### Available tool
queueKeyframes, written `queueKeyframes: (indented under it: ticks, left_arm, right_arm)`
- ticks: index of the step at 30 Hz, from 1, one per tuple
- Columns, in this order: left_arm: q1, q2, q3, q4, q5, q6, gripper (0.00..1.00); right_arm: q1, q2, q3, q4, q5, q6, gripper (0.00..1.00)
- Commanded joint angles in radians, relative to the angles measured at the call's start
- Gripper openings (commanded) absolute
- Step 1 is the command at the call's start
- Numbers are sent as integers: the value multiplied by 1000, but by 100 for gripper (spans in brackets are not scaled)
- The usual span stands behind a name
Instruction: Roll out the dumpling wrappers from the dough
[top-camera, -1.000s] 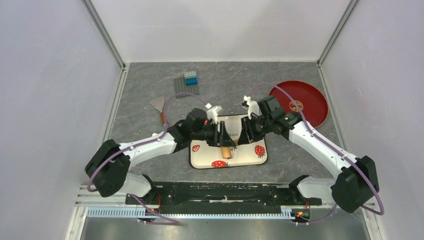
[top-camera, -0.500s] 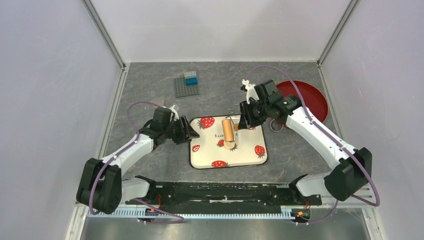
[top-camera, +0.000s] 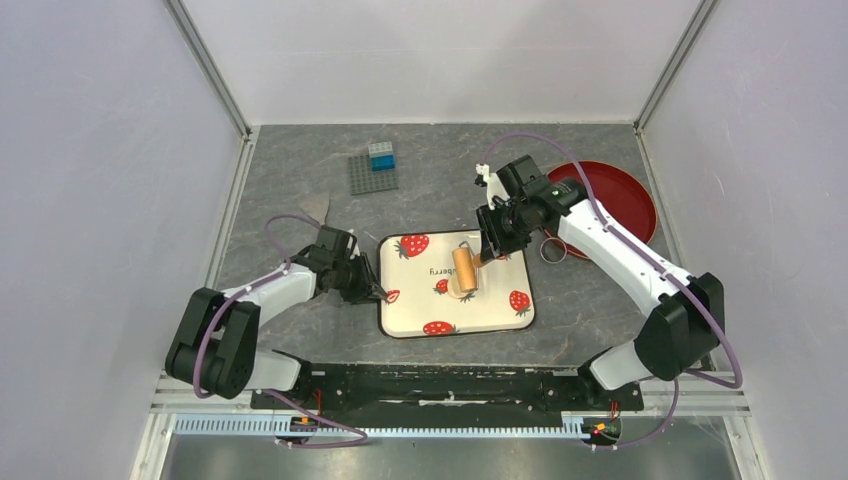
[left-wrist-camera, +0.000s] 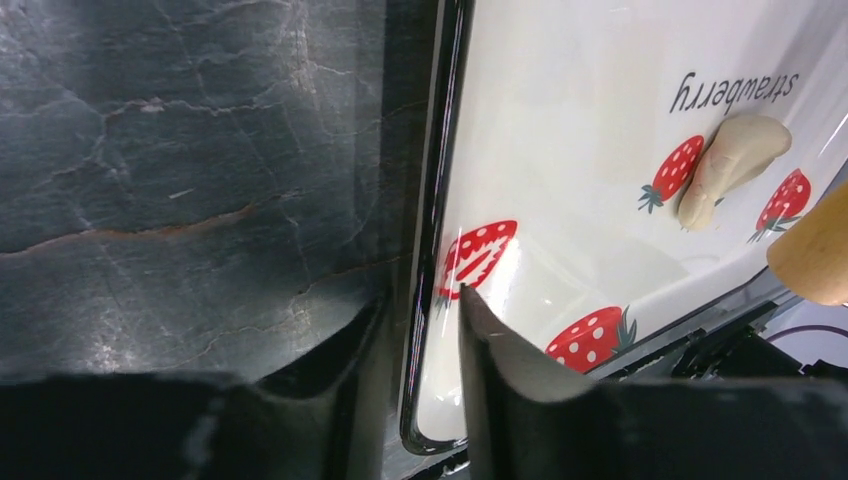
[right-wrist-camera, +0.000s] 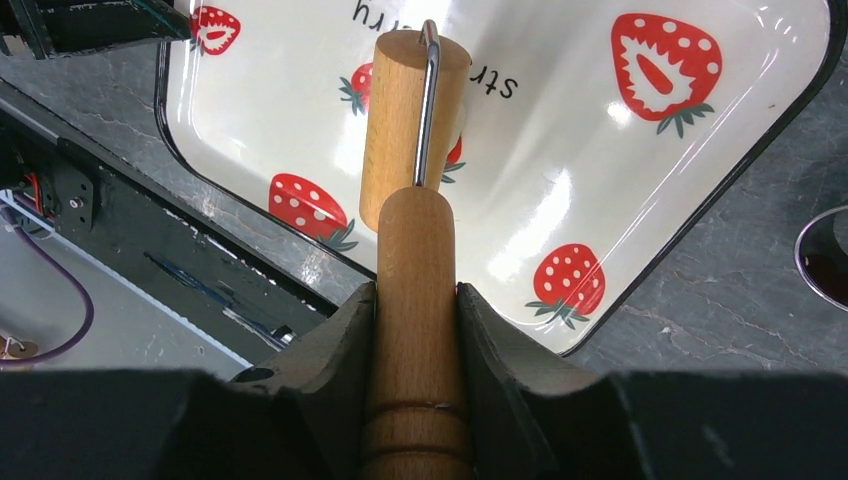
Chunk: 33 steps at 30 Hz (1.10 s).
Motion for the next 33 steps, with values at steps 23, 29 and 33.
queueKeyframes:
  ticks: [23, 29, 33]
  left_arm:
    - [-52, 114, -71, 89, -59, 61, 2]
    - [-55, 113, -71, 88, -64, 60, 2]
    - [-58, 113, -70, 87, -66, 59, 2]
  right_arm:
    - [59, 148, 107, -77, 179, -40, 0]
    - [60, 176, 74, -79, 211, -53, 0]
    - [59, 199, 54, -69, 210, -61, 0]
